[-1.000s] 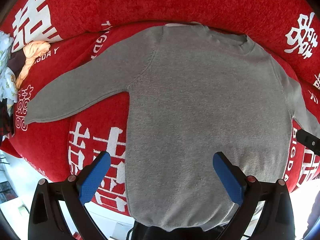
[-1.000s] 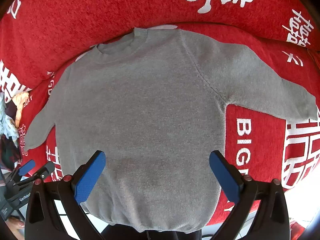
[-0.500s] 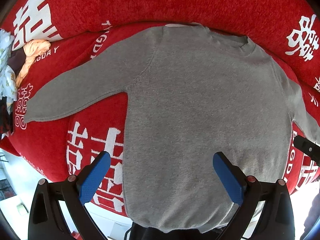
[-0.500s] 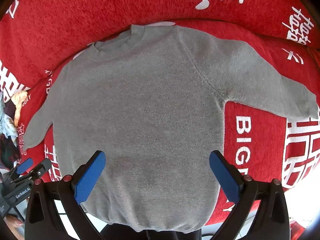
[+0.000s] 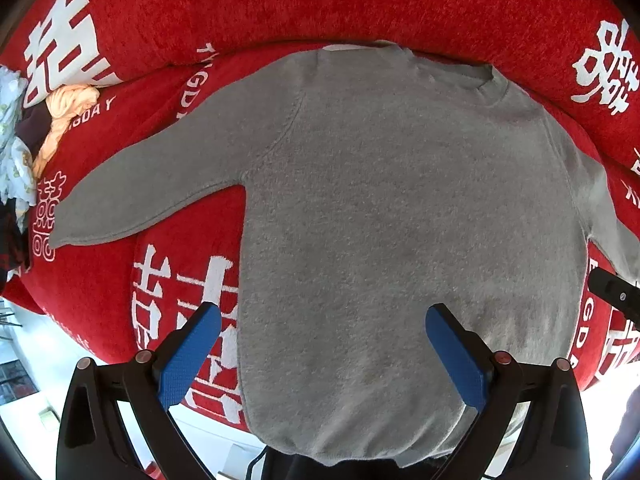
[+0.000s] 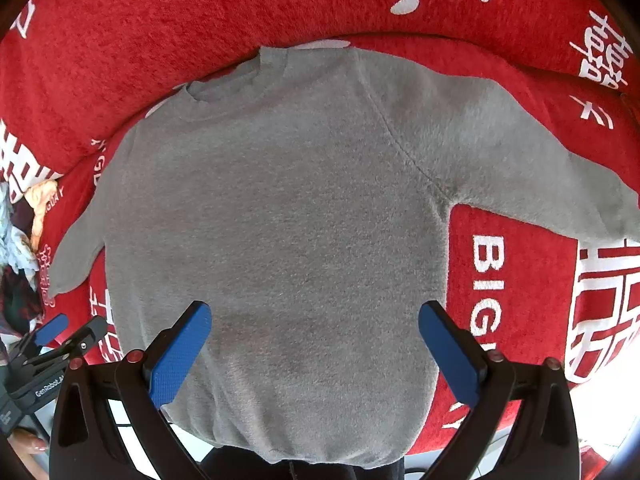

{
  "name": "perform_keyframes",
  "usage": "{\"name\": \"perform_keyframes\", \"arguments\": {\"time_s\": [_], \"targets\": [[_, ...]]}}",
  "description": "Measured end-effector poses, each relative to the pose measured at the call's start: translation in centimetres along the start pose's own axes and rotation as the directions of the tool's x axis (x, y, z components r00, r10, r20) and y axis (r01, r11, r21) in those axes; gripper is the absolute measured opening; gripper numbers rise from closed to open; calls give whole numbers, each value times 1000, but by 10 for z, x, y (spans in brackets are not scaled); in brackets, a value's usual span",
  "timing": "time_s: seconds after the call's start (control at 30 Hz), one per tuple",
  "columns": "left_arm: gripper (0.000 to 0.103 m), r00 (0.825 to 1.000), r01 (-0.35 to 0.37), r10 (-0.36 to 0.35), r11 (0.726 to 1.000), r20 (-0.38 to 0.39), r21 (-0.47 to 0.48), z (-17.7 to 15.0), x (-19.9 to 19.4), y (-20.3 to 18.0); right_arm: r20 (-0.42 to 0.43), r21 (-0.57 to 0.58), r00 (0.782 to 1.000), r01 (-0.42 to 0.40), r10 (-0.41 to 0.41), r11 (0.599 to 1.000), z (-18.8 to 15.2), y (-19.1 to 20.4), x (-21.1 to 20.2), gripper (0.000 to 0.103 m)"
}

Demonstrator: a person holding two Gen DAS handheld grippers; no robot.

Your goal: Fold small clothes

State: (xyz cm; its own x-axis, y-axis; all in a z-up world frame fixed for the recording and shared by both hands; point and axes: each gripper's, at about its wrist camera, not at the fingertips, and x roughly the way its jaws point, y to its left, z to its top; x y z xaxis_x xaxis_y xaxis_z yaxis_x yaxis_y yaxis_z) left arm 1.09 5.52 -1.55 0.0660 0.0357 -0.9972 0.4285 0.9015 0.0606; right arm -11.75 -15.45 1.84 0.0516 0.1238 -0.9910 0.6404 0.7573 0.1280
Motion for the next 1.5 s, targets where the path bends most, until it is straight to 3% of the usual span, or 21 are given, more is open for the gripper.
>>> {"name": "perform_keyframes", "arguments": {"time_s": [0.67,1.23,1.5], "targets": [[103,1000,1,-1,1000,-16,-10,-2,-3,-27,38,2,998,-49,49,999,8,-27,-12,103],[103,1000,-1,1,999,-5,-39,-4,-3,-38,9,-30,996,-91,91,995,9,-40,-4,103],[103,997,73,-73,992,1,-107,-5,3,-24,-4,-54,996,-93,93,994,5,-29,5,103]]}}
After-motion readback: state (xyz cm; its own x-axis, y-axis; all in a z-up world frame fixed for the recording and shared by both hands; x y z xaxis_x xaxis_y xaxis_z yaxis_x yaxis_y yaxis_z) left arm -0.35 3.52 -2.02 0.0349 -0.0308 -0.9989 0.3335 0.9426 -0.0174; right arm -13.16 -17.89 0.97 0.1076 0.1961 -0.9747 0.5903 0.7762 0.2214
